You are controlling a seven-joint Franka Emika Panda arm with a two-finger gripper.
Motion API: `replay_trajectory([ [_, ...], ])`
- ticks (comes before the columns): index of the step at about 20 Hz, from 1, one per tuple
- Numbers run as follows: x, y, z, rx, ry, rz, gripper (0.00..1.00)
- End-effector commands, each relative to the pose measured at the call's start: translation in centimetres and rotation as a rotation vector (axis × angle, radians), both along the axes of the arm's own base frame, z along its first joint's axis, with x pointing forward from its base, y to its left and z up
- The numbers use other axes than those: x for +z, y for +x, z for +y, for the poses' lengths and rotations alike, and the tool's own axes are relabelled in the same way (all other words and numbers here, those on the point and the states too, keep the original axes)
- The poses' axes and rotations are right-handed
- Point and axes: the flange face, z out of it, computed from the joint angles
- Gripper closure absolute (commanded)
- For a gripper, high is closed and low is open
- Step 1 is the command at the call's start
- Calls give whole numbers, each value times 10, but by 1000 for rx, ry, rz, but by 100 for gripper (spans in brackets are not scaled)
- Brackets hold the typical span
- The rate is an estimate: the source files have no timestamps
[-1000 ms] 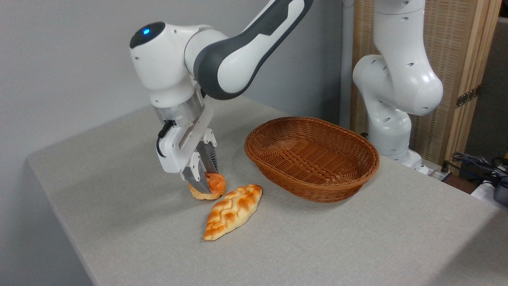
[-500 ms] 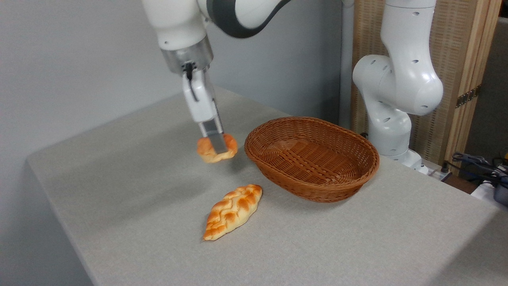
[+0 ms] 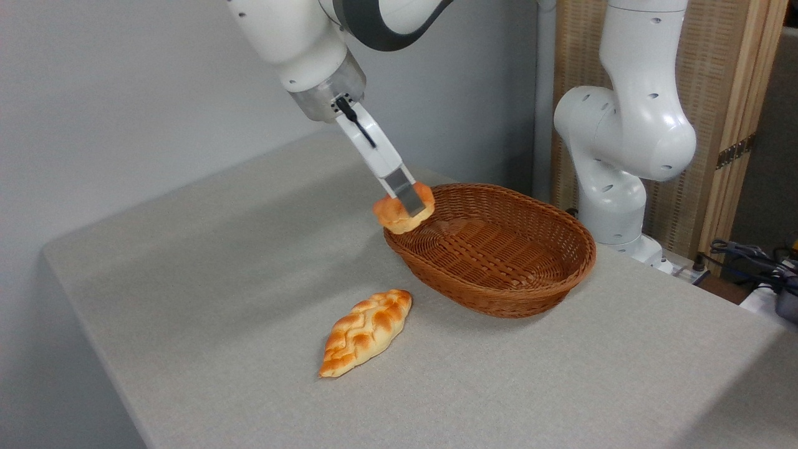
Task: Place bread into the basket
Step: 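Lift the held roll and carry it over the wicker basket, then lower the roll into the basket and open the gripper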
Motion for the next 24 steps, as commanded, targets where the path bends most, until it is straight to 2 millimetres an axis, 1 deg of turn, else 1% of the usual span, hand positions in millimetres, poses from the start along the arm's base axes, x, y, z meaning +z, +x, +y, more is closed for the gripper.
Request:
replay_trajectory([
  [1,-13,-12,-3,69,20,90,0],
  [3,-23,-15,-6,89,28,126,0],
  [6,-37,-23,-12,76,42,168,0],
  [9,-39,-24,-12,71,42,174,0],
  [13,-39,-24,-21,51,42,166,0],
  [14,-36,-21,-20,51,43,146,0],
  [15,-27,-15,-22,53,34,107,0],
  [17,1,4,-24,70,3,-13,0],
  [19,30,19,-22,82,-21,-120,0],
  [21,51,35,-17,96,-50,-233,0],
  [23,63,48,-10,119,-28,-335,0],
  [24,65,51,-8,124,-13,-363,0],
])
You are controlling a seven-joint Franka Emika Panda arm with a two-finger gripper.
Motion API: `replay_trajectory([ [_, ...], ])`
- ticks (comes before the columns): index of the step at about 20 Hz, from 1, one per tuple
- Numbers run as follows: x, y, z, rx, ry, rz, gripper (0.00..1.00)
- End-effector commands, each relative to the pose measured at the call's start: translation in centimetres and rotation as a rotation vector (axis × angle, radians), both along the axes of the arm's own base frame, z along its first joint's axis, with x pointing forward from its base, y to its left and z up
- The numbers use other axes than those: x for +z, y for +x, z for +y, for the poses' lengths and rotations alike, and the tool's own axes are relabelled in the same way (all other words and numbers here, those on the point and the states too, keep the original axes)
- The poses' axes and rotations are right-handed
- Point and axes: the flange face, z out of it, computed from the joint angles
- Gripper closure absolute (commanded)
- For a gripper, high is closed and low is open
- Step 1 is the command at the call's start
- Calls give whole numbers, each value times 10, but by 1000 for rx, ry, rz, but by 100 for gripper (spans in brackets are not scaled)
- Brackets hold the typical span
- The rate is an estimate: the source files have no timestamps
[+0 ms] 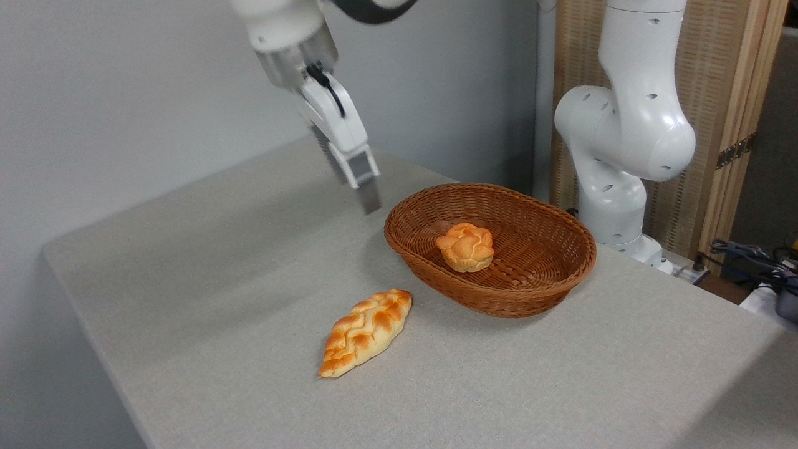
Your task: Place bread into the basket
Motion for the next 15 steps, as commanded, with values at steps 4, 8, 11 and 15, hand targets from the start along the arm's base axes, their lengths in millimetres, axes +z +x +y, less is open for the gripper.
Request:
replay_trajectory([
  [4,19,34,34,110,18,-201,0],
  [8,20,44,47,140,11,-245,0],
  [11,23,48,68,183,3,-261,0],
  [15,24,50,68,234,9,-259,0],
])
